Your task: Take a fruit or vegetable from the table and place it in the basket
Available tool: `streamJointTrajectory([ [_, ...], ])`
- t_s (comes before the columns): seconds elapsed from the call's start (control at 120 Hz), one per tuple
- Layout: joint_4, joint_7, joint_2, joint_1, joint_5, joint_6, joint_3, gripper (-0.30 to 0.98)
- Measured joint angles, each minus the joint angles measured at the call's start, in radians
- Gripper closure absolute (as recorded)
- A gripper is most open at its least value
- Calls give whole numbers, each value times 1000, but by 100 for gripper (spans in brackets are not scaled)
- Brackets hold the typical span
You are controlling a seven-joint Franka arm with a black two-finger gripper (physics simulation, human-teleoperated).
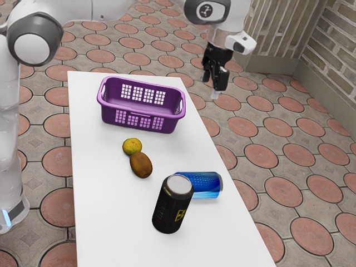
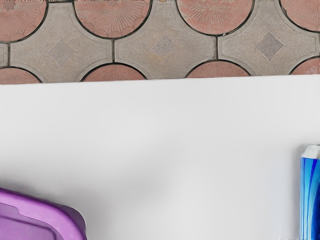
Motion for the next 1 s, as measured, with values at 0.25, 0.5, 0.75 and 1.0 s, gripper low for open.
streamJointTrajectory([
  [0.25,78,118,69,1,-7,0,-10,0],
  [0.5,-268,353,-179,-14,-25,42,-76,0],
  [0.75,-773,643,-444,-8,-14,189,-33,0],
  [1.0,-890,862,-508,-59,-39,271,-37,0],
])
